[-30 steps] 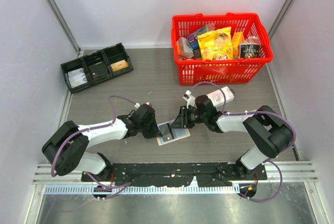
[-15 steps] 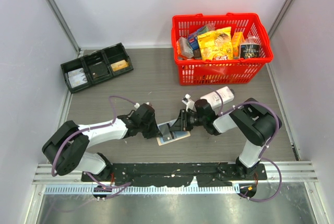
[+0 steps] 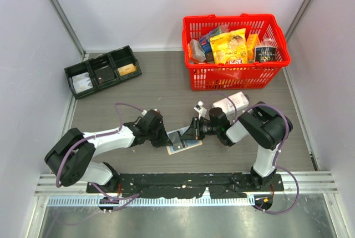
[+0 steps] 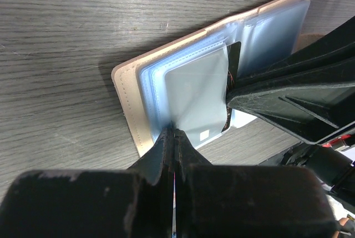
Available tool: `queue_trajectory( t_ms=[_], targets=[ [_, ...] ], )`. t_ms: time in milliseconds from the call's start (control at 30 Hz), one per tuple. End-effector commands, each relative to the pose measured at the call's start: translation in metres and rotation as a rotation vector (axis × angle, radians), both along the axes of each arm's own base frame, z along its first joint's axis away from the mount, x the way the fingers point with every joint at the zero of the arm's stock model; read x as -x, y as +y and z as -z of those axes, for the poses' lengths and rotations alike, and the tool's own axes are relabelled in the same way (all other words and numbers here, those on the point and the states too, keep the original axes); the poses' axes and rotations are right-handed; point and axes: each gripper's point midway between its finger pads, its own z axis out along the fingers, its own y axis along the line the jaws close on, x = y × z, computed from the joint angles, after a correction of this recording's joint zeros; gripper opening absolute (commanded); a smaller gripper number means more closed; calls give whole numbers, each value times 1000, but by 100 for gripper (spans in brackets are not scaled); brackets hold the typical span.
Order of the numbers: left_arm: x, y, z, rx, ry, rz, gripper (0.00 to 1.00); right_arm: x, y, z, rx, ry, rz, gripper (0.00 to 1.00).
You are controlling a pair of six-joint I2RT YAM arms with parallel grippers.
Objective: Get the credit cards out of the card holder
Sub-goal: Remove the credit card from the card holder.
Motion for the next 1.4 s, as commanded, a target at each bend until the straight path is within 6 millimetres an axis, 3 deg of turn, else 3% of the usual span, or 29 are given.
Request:
queue_trajectory(
  t_ms=[0,200,367,667,967,1367],
  targets=[
    [10,16,21,-70,41,-8,0,13,2,2,-20,2,-55,16],
    [10,15,21,-67,46,0,0,14,6,-4,-60,3,-66,15],
    [10,17,22,-73,45,-5,0,13,7,-13,-86,-10,-64,1],
    [12,21,23,-86,51,-13,0,3,-8,-25,-104,14,-17,1],
    [11,20,23,-86,49,-11,0,1,-23,-7,69,35,8,1],
    [7,17,16,-76,25,0,0,-11,-45,-20,163,25,112,1]
  ],
)
